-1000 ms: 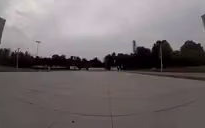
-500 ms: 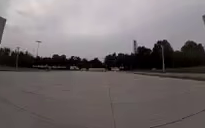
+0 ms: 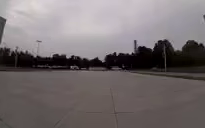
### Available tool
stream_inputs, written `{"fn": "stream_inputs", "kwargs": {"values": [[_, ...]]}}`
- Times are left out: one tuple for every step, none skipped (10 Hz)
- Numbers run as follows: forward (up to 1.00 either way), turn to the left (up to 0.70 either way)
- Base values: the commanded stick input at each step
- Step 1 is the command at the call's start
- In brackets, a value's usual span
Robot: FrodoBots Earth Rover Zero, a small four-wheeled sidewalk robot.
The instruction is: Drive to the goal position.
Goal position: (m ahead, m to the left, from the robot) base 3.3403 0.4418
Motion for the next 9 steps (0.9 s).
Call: {"fn": "stream_inputs", "kwargs": {"values": [[0.7,0.01],[0.7,0.01],[0.7,0.01],[0.7,0.01],[0.7,0.01],[0.7,0.01],[0.7,0.01],[0.7,0.01],[0.7,0.01]]}}
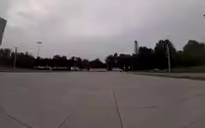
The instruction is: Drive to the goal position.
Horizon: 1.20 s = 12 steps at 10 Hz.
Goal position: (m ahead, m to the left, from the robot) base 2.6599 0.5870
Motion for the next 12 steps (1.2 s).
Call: {"fn": "stream_inputs", "kwargs": {"values": [[0.7,0.01],[0.7,0.01],[0.7,0.01],[0.7,0.01],[0.7,0.01],[0.7,0.01],[0.7,0.01],[0.7,0.01],[0.7,0.01],[0.7,0.01],[0.7,0.01],[0.7,0.01]]}}
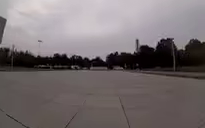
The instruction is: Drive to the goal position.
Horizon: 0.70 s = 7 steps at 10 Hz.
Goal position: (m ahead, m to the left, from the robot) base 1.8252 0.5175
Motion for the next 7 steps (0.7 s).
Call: {"fn": "stream_inputs", "kwargs": {"values": [[0.7,0.01],[0.7,0.01],[0.7,0.01],[0.7,0.01],[0.7,0.01],[0.7,0.01],[0.7,0.01]]}}
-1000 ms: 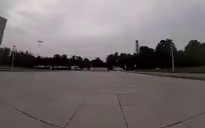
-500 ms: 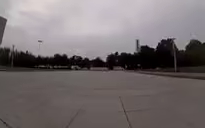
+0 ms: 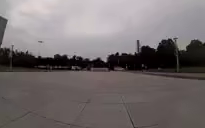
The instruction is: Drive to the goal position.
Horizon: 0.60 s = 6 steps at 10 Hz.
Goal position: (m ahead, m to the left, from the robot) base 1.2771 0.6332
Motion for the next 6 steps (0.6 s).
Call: {"fn": "stream_inputs", "kwargs": {"values": [[0.7,0.01],[0.7,0.01],[0.7,0.01],[0.7,0.01],[0.7,0.01],[0.7,0.01]]}}
